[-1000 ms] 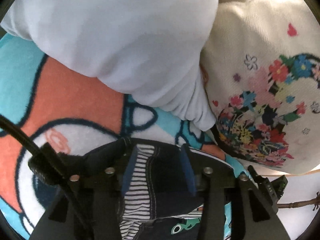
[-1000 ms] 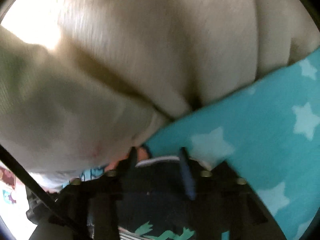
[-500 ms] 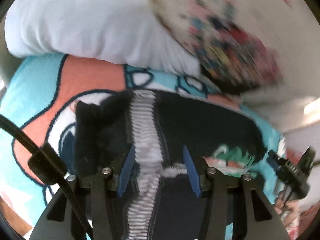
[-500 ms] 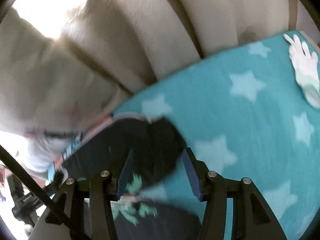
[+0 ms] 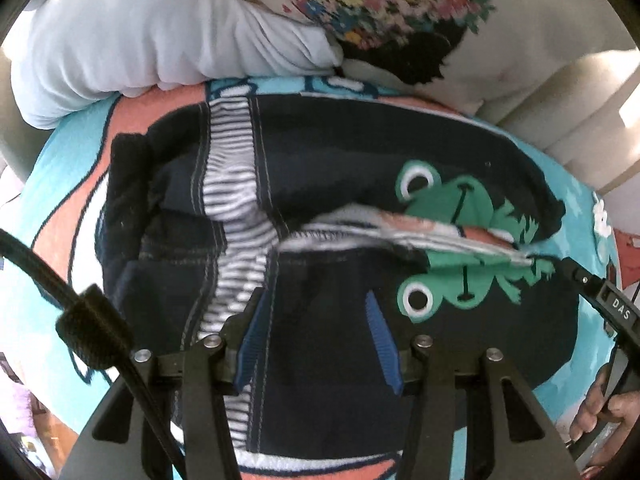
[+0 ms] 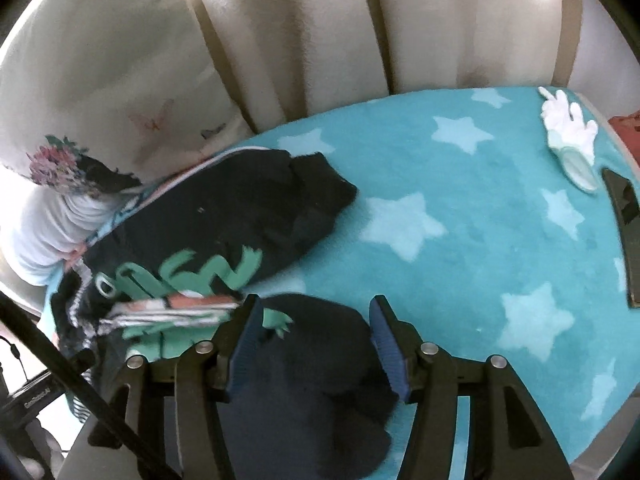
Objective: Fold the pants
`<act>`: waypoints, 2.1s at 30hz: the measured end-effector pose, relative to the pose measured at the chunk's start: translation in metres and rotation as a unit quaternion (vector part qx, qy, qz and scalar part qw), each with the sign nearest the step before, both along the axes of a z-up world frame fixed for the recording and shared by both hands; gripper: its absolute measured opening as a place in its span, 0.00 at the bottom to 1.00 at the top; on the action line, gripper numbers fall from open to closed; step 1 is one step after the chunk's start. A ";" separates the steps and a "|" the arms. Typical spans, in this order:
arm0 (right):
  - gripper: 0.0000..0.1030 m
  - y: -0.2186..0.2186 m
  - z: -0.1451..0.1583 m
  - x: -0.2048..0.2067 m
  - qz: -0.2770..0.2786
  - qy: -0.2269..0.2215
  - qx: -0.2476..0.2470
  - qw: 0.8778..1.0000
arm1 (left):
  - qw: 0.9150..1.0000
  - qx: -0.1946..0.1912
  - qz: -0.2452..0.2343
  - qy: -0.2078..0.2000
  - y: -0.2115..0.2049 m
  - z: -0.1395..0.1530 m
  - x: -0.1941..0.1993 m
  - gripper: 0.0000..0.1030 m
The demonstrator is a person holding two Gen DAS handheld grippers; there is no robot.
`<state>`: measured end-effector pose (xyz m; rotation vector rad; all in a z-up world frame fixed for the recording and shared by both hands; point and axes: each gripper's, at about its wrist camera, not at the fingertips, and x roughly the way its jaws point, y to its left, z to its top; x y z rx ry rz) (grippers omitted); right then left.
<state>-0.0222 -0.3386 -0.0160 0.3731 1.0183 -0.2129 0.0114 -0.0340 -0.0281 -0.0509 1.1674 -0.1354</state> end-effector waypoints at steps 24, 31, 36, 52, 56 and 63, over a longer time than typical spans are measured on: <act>0.32 -0.030 -0.012 -0.009 0.032 0.013 -0.001 0.999 | 0.999 0.029 0.018 0.016 -0.024 -0.022 -0.037 0.50; 0.53 -0.064 0.015 -0.013 -0.006 -0.063 0.062 0.996 | 0.999 0.009 0.048 0.014 -0.011 -0.017 -0.045 0.51; 0.53 -0.070 -0.014 0.037 0.004 -0.025 0.106 0.994 | 0.998 0.003 0.059 0.006 -0.005 -0.010 -0.052 0.51; 0.09 -0.068 -0.026 0.056 -0.002 0.014 0.059 0.998 | 0.996 -0.017 0.091 -0.001 0.018 0.003 -0.048 0.51; 0.49 -0.059 -0.001 0.043 -0.020 0.002 0.011 1.000 | 0.995 -0.027 0.098 -0.010 0.029 0.009 -0.037 0.51; 0.22 0.006 0.031 0.036 0.082 -0.063 0.074 0.992 | 0.993 -0.060 0.094 -0.032 0.033 0.027 0.013 0.51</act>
